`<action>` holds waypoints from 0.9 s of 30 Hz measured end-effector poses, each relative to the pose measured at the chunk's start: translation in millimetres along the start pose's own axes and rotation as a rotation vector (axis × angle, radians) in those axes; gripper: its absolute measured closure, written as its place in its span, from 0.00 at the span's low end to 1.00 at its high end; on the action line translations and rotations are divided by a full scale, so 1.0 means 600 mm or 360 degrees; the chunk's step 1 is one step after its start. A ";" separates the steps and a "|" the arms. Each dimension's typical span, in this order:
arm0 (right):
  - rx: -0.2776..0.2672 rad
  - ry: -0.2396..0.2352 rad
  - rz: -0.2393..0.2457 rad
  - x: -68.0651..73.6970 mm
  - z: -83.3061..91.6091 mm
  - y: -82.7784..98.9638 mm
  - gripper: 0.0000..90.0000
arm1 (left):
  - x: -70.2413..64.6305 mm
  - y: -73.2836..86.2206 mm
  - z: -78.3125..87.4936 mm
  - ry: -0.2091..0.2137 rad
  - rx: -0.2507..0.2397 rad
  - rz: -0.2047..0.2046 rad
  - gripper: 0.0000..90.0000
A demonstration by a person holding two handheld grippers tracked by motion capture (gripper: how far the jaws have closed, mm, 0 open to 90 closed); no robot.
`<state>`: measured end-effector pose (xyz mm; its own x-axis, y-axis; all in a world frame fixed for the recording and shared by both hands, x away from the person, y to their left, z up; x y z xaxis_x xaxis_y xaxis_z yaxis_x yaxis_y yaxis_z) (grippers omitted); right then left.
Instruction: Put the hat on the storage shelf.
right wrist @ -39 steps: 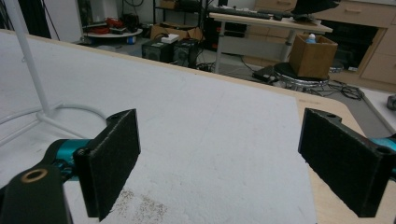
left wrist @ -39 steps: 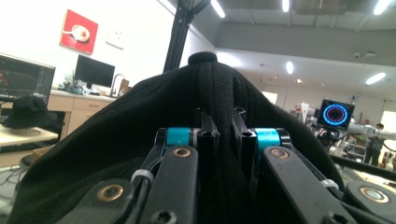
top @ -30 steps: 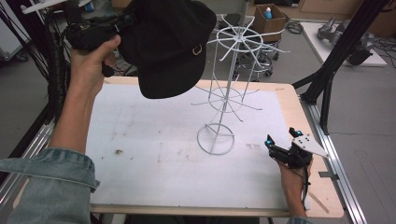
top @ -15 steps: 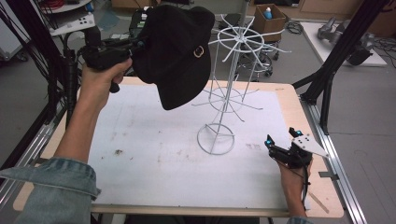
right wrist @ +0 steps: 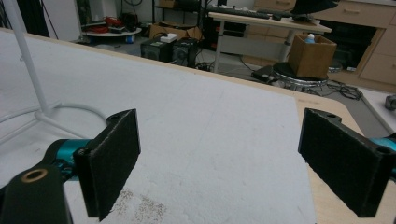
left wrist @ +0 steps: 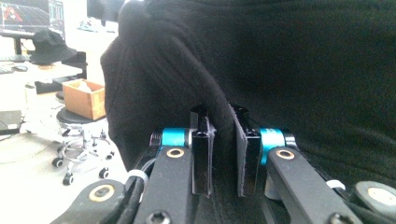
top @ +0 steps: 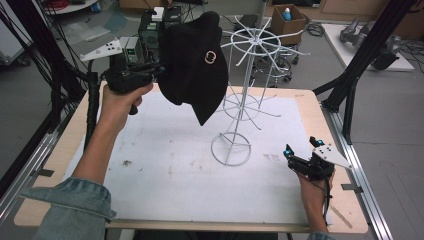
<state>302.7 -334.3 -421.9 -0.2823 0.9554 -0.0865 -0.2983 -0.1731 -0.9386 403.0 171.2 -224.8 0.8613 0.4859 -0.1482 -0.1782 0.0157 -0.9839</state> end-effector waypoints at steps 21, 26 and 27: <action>-0.0011 -0.0001 0.0007 0.000 0.000 0.000 0.14 | -0.003 0.043 -0.031 0.0014 0.0016 0.0030 0.82; -0.0008 0.0000 0.0001 0.000 0.000 0.000 0.14 | -0.002 0.046 -0.031 -0.0002 0.0025 0.0028 0.77; -0.0007 0.0000 -0.0001 0.001 0.000 0.000 0.14 | -0.002 0.047 -0.031 -0.0001 0.0025 0.0028 0.76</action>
<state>302.6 -333.9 -421.7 -0.2821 0.9555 -0.0861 -0.2942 -0.1716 -0.9402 405.6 154.7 -254.0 0.8578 0.4866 -0.1657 -0.2011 0.0209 -0.9794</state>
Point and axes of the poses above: each handheld gripper's, and its own axes: z roughly backward along the jaws, y roughly out of its underside, x roughly to its left, the point moved 1 cm from there along -z, roughly forward along the jaws, and after that the axes turned 6 degrees about x, right-handed, at the moved point
